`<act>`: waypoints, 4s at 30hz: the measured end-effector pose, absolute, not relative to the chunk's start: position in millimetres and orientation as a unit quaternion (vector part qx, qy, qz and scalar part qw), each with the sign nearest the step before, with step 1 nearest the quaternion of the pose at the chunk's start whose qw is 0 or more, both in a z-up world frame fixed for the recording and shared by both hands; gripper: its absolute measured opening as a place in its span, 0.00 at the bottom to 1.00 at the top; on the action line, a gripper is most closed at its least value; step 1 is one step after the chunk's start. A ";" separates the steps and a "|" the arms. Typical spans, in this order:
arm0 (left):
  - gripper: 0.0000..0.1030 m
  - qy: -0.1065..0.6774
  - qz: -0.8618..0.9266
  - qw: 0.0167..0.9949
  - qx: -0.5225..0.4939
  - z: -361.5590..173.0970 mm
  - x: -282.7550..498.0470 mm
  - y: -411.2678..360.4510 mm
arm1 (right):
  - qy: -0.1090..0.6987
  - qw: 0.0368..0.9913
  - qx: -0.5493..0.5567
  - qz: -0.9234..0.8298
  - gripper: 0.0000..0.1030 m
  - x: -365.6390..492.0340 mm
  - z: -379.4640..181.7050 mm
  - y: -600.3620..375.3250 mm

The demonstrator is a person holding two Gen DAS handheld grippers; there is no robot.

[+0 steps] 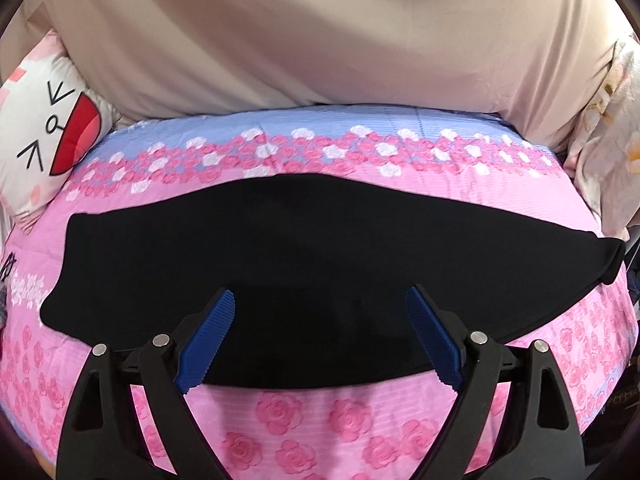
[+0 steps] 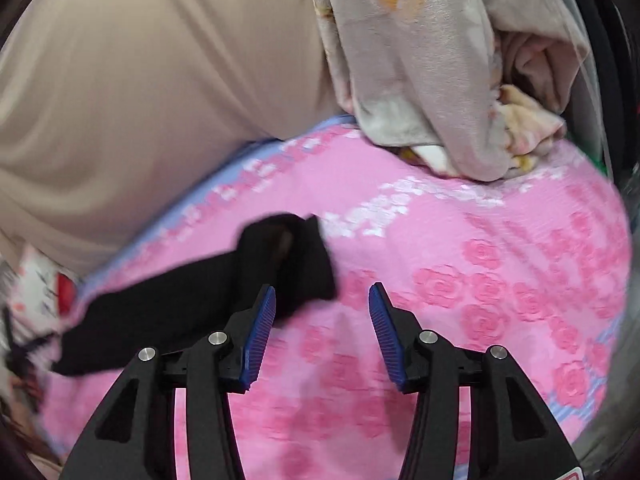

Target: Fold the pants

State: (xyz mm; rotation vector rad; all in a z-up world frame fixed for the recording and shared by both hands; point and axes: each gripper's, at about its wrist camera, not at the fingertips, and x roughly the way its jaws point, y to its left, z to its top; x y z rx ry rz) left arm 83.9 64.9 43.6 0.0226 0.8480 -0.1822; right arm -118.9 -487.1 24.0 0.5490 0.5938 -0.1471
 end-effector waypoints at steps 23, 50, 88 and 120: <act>0.88 0.417 -0.098 0.903 0.017 38.6 84.0 40.5 | 0.433 0.896 0.090 -0.044 0.27 -102.3 -8.1 -458.2; 0.92 0.441 -0.036 0.897 0.029 17.7 97.0 49.8 | 0.355 0.913 0.125 -0.156 0.23 -9.4 14.9 -468.8; 0.94 0.380 0.085 0.921 0.005 37.2 71.5 168.3 | 0.371 0.871 0.236 -0.217 0.56 -51.0 5.9 -438.7; 0.94 0.395 -0.049 0.908 0.131 10.3 66.4 -34.6 | 0.373 0.877 0.256 -0.165 0.68 -33.9 -27.4 -439.7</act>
